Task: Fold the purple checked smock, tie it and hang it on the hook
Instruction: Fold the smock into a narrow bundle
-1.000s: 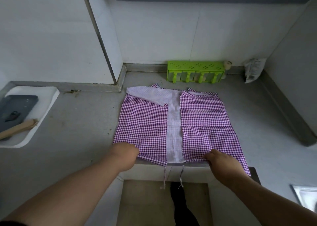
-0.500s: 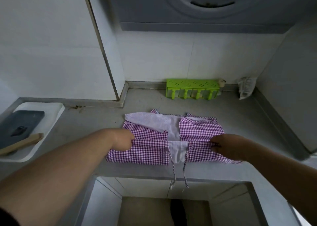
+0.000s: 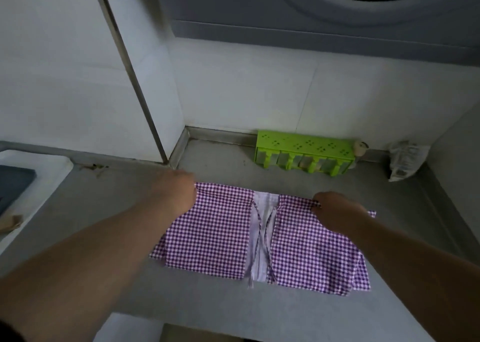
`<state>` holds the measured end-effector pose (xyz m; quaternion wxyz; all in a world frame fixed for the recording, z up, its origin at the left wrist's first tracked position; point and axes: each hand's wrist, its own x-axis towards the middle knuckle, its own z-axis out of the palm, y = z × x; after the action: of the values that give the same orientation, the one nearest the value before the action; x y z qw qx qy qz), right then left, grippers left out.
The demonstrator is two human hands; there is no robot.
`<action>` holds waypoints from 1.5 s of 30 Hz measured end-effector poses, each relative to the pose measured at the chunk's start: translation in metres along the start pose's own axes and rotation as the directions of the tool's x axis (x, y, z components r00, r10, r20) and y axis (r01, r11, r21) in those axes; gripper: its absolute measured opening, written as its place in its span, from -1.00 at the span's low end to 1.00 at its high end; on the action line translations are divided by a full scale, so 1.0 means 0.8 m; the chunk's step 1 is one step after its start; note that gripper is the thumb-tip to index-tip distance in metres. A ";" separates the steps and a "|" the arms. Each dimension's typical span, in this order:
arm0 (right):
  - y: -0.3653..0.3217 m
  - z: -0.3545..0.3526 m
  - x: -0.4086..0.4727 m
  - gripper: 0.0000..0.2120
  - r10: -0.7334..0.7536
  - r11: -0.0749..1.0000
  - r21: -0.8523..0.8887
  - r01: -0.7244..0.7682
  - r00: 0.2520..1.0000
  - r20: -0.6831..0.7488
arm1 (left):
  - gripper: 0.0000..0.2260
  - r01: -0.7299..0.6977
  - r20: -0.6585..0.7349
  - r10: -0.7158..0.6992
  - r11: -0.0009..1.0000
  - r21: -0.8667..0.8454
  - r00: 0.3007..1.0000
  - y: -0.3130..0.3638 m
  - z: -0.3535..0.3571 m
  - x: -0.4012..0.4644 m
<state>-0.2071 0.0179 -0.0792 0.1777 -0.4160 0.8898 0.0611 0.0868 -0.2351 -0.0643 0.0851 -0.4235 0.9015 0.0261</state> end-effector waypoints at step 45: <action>-0.094 0.071 0.144 -0.41 0.158 0.685 0.721 0.106 0.944 -0.289 | 0.16 -0.258 0.515 0.208 0.966 0.027 0.832 0.090 0.168 0.011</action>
<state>-0.2029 -0.0986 -0.1711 0.1764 -0.3023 0.8630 -0.3642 0.0435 -0.1801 -0.1999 0.3354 -0.2838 0.8923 0.1038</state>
